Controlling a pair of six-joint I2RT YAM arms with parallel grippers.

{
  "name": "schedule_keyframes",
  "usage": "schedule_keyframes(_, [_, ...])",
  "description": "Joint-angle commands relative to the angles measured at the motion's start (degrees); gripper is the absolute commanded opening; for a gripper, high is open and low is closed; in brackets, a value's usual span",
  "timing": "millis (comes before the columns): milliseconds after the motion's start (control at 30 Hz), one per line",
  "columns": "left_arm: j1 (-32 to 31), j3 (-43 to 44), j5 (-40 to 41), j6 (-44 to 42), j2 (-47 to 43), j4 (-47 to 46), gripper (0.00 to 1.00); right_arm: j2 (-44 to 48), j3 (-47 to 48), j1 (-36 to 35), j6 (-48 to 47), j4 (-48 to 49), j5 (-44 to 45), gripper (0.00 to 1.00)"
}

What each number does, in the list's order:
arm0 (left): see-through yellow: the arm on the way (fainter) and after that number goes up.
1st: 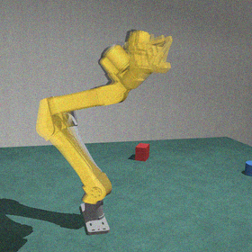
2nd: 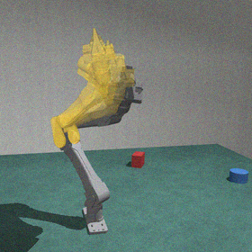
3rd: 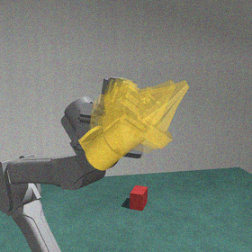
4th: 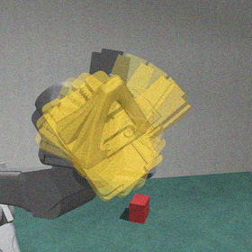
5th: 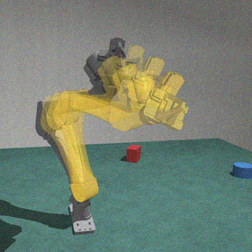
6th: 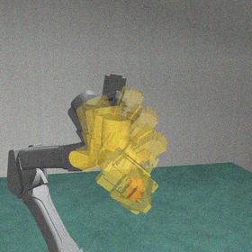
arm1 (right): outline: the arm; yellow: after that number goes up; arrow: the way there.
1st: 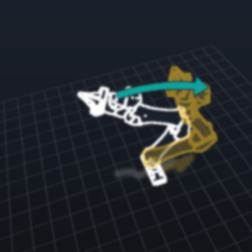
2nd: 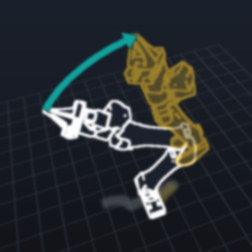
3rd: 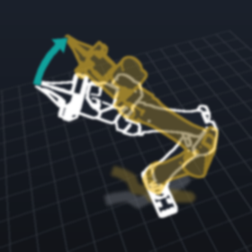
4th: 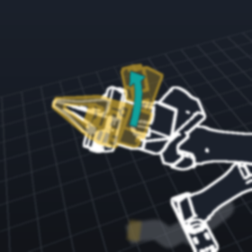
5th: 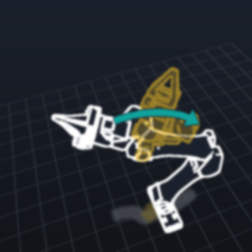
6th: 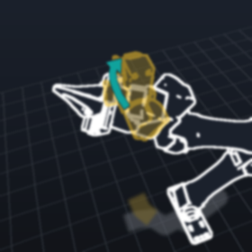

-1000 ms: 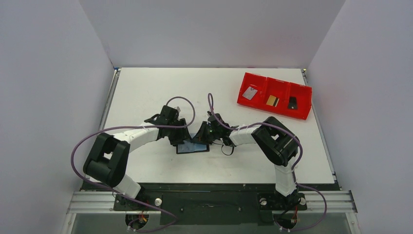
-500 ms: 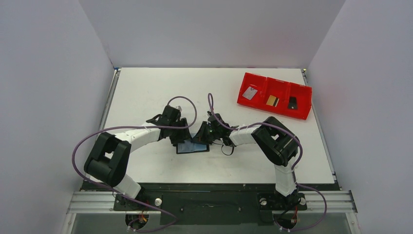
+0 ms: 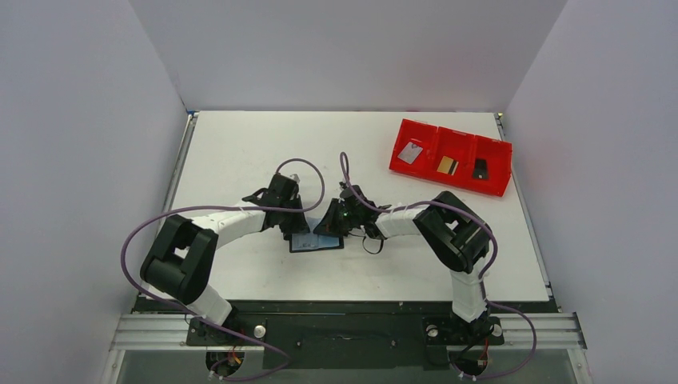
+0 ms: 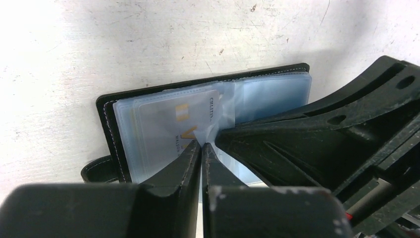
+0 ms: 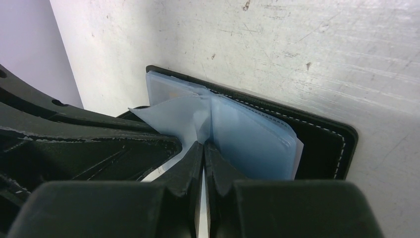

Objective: Take the credit cards out of the card holder
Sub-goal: Remove the credit card from the card holder.

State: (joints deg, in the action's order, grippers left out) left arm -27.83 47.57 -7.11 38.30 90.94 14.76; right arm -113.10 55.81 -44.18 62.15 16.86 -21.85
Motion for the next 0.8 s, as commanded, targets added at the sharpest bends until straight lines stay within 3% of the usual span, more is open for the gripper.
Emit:
schedule_keyframes(0, [-0.6,0.2,-1.1,-0.4,-0.7,-0.7,0.00,1.6,1.2,-0.2,-3.9,-11.1,5.6,0.06])
schedule_keyframes(167, [-0.6,0.3,-1.8,0.0,-2.3,-0.2,0.00,6.5,3.8,-0.2,-4.9,-15.3,7.3,0.29])
schedule_keyframes(300, [-0.7,0.5,-2.6,0.1,-2.9,-0.3,0.00,12.2,4.1,-0.1,-5.5,-20.8,11.5,0.41])
schedule_keyframes(600, [-2.2,1.1,-5.4,1.5,-2.9,-2.7,0.00,21.8,1.2,0.9,-6.9,-26.7,19.2,0.47])
schedule_keyframes(767, [-3.2,0.9,-6.9,2.5,-2.2,-5.2,0.08,23.8,0.3,1.4,-7.6,-27.8,20.2,0.47])
